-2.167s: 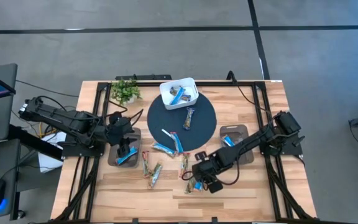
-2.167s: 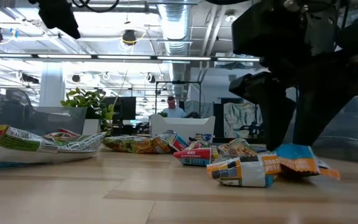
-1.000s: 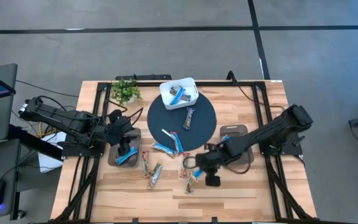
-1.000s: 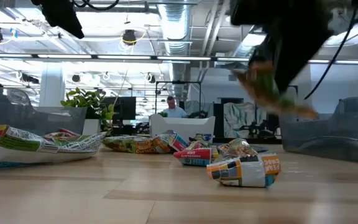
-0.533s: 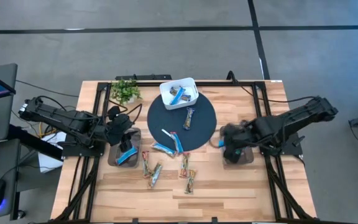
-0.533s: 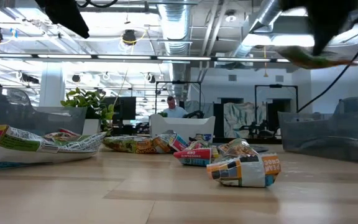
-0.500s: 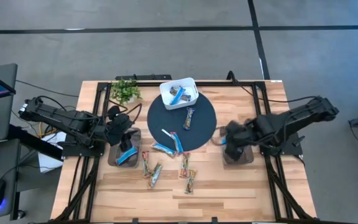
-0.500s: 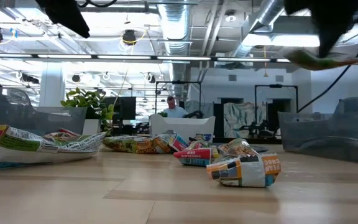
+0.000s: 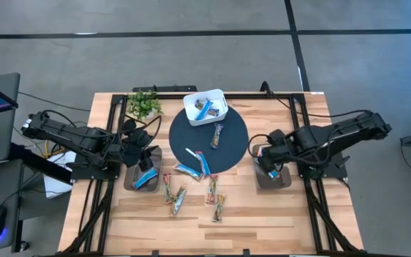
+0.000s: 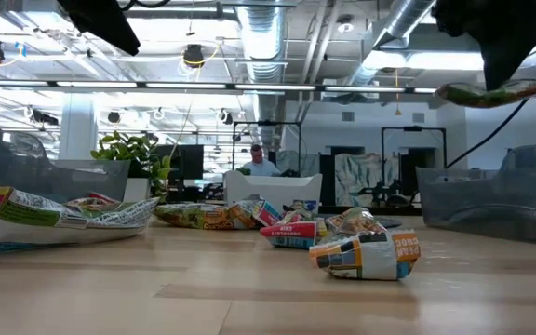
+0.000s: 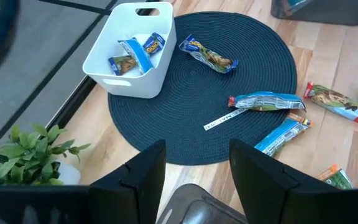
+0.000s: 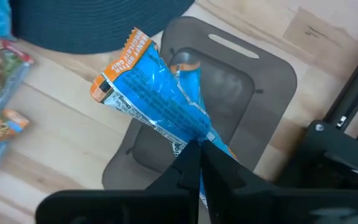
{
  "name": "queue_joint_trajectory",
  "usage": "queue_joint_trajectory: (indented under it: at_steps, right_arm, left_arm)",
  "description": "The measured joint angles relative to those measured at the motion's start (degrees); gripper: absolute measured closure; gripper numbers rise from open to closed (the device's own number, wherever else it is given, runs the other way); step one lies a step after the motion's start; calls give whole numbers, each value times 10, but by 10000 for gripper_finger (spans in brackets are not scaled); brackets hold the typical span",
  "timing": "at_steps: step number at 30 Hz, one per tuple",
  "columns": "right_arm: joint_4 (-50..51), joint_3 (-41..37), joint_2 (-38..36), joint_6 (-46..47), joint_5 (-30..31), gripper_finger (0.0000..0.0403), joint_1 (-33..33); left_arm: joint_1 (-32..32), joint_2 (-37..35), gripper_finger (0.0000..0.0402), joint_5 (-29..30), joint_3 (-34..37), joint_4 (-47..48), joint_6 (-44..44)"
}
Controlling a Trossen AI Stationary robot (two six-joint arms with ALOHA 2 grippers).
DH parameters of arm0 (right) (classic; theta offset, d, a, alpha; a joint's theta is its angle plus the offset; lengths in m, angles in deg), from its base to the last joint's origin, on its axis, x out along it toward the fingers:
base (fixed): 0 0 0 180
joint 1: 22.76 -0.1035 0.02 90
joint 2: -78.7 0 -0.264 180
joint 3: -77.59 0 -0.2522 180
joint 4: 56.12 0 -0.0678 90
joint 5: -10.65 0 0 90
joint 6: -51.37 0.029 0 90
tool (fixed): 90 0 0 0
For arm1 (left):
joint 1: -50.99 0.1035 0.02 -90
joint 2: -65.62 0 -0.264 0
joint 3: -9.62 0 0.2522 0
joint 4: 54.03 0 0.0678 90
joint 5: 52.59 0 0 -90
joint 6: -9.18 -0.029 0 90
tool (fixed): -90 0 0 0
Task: Pick and place Granola Bars by type
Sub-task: Put the yellow granola bar into the right black bin, then put the red granola bar into the left black bin
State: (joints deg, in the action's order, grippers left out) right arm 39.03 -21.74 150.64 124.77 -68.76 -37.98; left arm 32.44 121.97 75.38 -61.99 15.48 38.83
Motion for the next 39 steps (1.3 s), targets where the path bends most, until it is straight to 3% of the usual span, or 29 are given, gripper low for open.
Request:
queue_joint_trajectory:
  at_steps: [6,17,24,31,39]
  right_arm:
    - [11,0,49,-23,0,392,4]
    - [12,0,117,-47,-1,286,4]
    - [-210,0,95,-199,14,253,-8]
    - [-411,1,99,-349,46,253,-7]
    - [-497,1,116,-433,45,267,-8]
  left_arm:
    - [0,0,230,0,0,0,2]
    - [0,0,230,0,0,0,10]
    - [0,0,230,0,0,-18,-1]
    - [1,8,230,-30,0,-77,-85]
    - [27,93,230,-128,0,-101,-127]
